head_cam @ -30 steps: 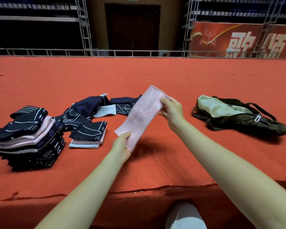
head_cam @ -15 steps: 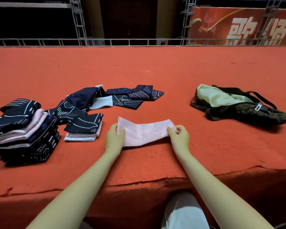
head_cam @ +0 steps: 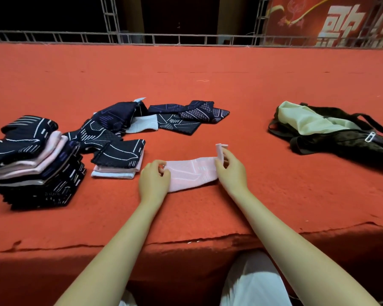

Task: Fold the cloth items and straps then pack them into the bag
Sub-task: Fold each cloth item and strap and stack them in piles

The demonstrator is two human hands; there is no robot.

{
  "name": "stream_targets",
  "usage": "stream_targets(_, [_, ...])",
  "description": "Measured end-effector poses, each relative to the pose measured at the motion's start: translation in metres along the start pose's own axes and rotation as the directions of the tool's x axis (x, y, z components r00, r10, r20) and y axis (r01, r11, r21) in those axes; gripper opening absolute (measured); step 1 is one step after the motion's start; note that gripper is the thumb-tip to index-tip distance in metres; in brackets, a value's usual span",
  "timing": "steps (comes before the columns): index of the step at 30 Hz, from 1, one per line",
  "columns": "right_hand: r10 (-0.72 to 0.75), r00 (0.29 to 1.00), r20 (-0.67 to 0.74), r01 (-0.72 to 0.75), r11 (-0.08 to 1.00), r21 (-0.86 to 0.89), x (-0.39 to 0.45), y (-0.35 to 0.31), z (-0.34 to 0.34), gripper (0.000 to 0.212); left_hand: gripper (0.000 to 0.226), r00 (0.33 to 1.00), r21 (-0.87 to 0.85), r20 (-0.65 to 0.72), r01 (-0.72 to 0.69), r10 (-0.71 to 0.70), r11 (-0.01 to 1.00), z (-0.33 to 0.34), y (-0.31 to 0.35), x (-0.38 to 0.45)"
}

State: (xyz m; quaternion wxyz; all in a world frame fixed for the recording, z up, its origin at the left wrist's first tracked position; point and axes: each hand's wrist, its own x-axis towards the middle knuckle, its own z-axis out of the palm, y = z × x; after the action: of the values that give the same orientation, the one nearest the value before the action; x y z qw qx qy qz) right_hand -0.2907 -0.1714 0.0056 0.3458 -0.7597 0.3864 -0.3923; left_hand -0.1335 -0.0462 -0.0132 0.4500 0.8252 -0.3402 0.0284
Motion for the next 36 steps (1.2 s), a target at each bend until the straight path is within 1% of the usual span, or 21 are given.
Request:
stream_targets(3, [-0.11,0.993,0.035,0.107,0.99,0.087,-0.006,-0.002,0.01,0.044,0.027,1.0,-0.008,-0.002,0.006,-0.006,1.0,-0.002,0.0,0.0])
stream_targets(7, [-0.237,0.967,0.093,0.227,0.968,0.104,-0.01,0.0,0.011,0.043,0.027,1.0,-0.026,0.006,0.014,-0.013,1.0,-0.002,-0.003,0.001])
stream_targets(10, [-0.252,0.953,0.166,0.245,0.968,0.059,-0.014,0.0,0.013,0.04,0.027,1.0,-0.045,0.017,0.011,-0.011,0.999,-0.003,-0.005,0.001])
stream_targets(12, [-0.266,0.932,0.245,0.268,0.963,0.029,-0.016,-0.001,0.013,0.041,0.026,1.0,-0.073,0.002,0.016,-0.016,0.997,-0.002,-0.007,0.002])
stream_targets(15, [-0.313,0.866,0.389,0.361,0.931,-0.056,-0.018,0.001,0.016,0.035,0.022,0.999,-0.097,-0.048,0.015,-0.02,0.995,0.0,-0.008,0.003])
stream_targets(17, [-0.302,0.835,0.46,0.392,0.913,-0.111,-0.018,0.0,0.018,0.029,0.021,0.998,-0.074,-0.055,-0.001,-0.004,0.997,0.0,-0.007,0.002])
stream_targets(19, [-0.275,0.852,0.446,0.347,0.934,-0.086,-0.018,-0.002,0.017,0.026,0.025,0.998,-0.011,-0.043,-0.044,0.043,0.999,0.0,-0.002,-0.001])
stream_targets(21, [-0.244,0.906,0.345,0.286,0.955,-0.077,-0.016,-0.003,0.016,0.028,0.032,0.991,0.071,-0.041,-0.125,0.128,0.99,0.0,0.004,-0.005])
stream_targets(22, [-0.217,0.927,0.307,0.264,0.957,-0.121,-0.014,-0.002,0.016,0.03,0.032,0.984,0.116,-0.042,-0.165,0.171,0.979,0.001,0.006,-0.007])
stream_targets(23, [-0.177,0.938,0.3,0.243,0.949,-0.199,-0.013,-0.001,0.017,0.035,0.031,0.978,0.15,-0.036,-0.197,0.204,0.969,0.001,0.008,-0.009])
stream_targets(25, [-0.085,0.936,0.343,0.221,0.898,-0.38,-0.013,-0.001,0.02,0.047,0.028,0.975,0.181,0.014,-0.222,0.223,0.958,0.003,0.011,-0.01])
stream_targets(26, [-0.064,0.927,0.37,0.233,0.872,-0.431,-0.015,-0.001,0.021,0.051,0.028,0.976,0.183,0.041,-0.216,0.212,0.959,0.004,0.012,-0.011])
stream_targets(27, [-0.063,0.915,0.397,0.252,0.86,-0.443,-0.016,-0.002,0.021,0.053,0.03,0.98,0.179,0.06,-0.2,0.192,0.963,0.004,0.013,-0.01])
stream_targets(31, [-0.108,0.876,0.471,0.313,0.87,-0.382,-0.018,-0.006,0.016,0.05,0.046,0.987,0.105,0.15,-0.08,0.064,0.991,0.003,0.017,-0.005])
stream_targets(33, [-0.146,0.863,0.484,0.333,0.884,-0.329,-0.02,-0.007,0.014,0.046,0.051,0.979,0.092,0.199,-0.074,0.055,0.993,0.003,0.014,-0.003])
stream_targets(36, [-0.217,0.848,0.484,0.367,0.899,-0.239,-0.022,-0.006,0.015,0.043,0.055,0.963,0.069,0.257,-0.098,0.078,0.993,0.003,0.008,0.0])
